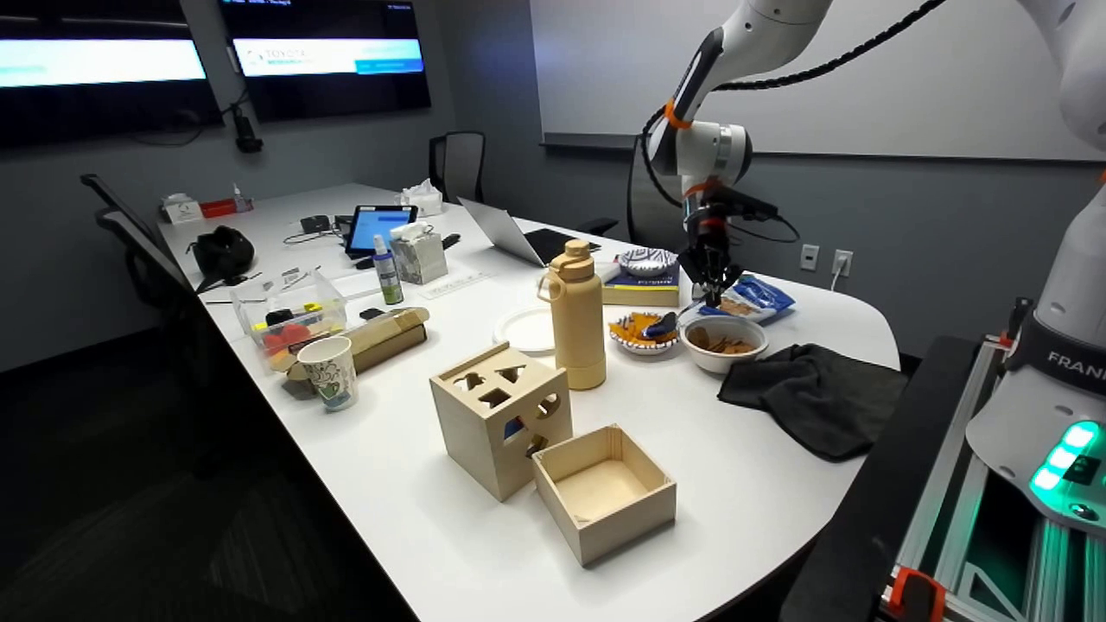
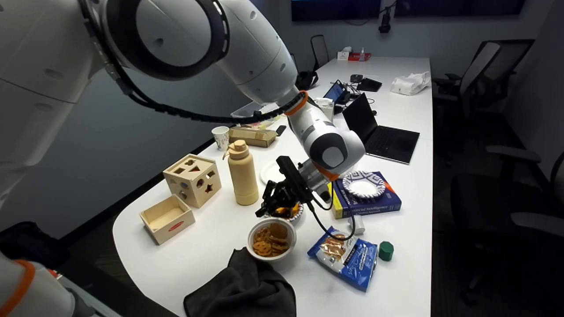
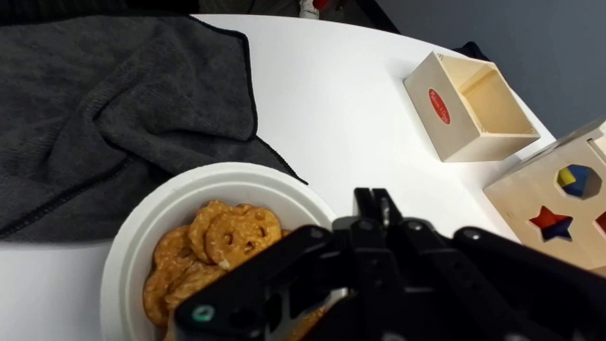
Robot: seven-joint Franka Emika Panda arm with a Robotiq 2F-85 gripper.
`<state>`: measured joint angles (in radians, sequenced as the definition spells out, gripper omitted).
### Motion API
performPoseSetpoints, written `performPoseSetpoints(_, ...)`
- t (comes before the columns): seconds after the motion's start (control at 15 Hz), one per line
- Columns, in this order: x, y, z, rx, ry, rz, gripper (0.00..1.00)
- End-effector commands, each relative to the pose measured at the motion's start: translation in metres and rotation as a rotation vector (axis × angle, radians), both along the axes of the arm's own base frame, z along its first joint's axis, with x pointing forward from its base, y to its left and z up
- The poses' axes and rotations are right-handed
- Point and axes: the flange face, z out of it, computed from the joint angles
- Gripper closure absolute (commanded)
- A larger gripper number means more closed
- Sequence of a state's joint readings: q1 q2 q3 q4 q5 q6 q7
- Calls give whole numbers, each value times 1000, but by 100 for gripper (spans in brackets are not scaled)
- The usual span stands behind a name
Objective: Use the silver cake spatula to stir the contents in the black and white bowl.
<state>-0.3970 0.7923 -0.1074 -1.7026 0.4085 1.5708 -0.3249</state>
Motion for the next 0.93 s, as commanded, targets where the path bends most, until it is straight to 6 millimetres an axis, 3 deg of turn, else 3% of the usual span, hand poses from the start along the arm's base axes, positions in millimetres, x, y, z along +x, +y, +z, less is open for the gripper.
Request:
performPoseSetpoints(0.0, -9, 0, -3, 51, -34, -24, 99)
performPoseSetpoints(0.87, -18, 7, -19, 104, -53, -91, 99)
